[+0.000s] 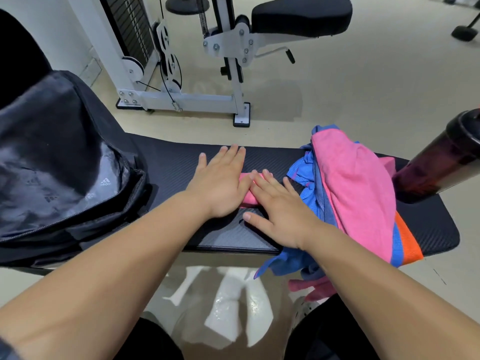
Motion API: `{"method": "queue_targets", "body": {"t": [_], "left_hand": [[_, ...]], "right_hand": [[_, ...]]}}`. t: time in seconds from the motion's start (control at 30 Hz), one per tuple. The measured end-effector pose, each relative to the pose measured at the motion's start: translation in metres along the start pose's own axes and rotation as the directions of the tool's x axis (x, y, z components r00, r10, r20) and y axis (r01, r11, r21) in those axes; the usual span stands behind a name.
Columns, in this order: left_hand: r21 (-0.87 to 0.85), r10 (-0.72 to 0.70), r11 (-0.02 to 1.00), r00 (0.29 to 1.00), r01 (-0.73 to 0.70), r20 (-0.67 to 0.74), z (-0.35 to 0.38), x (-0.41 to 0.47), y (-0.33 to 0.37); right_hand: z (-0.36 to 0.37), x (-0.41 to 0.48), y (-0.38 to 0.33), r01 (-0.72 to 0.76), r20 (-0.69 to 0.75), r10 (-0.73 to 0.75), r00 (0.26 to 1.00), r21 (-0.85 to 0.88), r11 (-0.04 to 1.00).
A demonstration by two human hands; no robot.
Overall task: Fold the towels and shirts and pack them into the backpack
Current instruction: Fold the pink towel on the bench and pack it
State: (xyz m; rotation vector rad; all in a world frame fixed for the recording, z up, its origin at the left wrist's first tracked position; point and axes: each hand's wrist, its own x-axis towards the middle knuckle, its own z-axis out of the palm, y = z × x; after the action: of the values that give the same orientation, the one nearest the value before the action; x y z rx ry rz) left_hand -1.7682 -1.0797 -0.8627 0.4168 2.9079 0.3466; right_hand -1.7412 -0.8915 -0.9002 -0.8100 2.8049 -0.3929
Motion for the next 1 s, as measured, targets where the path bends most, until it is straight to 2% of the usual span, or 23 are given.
{"method": "queue_targets", "body": {"t": [0.1,0.23,0.33,0.43,0.6,0.83,0.93,1.0], "left_hand": [[-0.014,-0.035,0.999,0.997,0.036,0.068,0.018,0.011,-0.003],[-0.003,-0.056,0.998,0.998,0.056,-0.006,0.04,0.008,-0.009],[0.048,-0.04,0.998,0.997,0.043,-0.064,0.046,0.005,-0.009],[0.059,-0.03,0.998,0.995,0.036,-0.099,0.049,0.005,-0.009],[0.034,-0.07,0.997,0.992,0.074,-0.104,0.055,0.008,-0.009],[0.047,-0.079,0.996,0.996,0.081,-0.045,0.046,-0.006,-0.001],[0.042,-0.091,0.995,0.995,0.093,-0.049,0.046,-0.023,0.007],[0.023,-0.073,0.997,0.994,0.075,-0.083,0.042,-0.035,0.007]], "right_hand": [[-0.007,0.006,0.008,0.019,-0.099,-0.014,0.995,0.054,0.998],[-0.009,0.019,0.013,0.008,-0.282,0.042,0.959,0.171,0.985],[-0.004,0.036,0.011,-0.112,-0.38,0.111,0.918,0.019,0.994],[0.008,0.046,0.01,-0.201,-0.31,0.154,0.938,-0.124,0.972],[0.022,0.042,0.01,-0.297,-0.325,0.253,0.911,-0.092,0.95],[0.02,0.019,-0.001,-0.318,-0.374,0.257,0.891,-0.114,0.941],[0.018,0.006,-0.007,-0.289,-0.354,0.262,0.898,-0.025,0.957],[0.013,-0.001,-0.006,-0.232,-0.29,0.266,0.919,0.147,0.961]]}}
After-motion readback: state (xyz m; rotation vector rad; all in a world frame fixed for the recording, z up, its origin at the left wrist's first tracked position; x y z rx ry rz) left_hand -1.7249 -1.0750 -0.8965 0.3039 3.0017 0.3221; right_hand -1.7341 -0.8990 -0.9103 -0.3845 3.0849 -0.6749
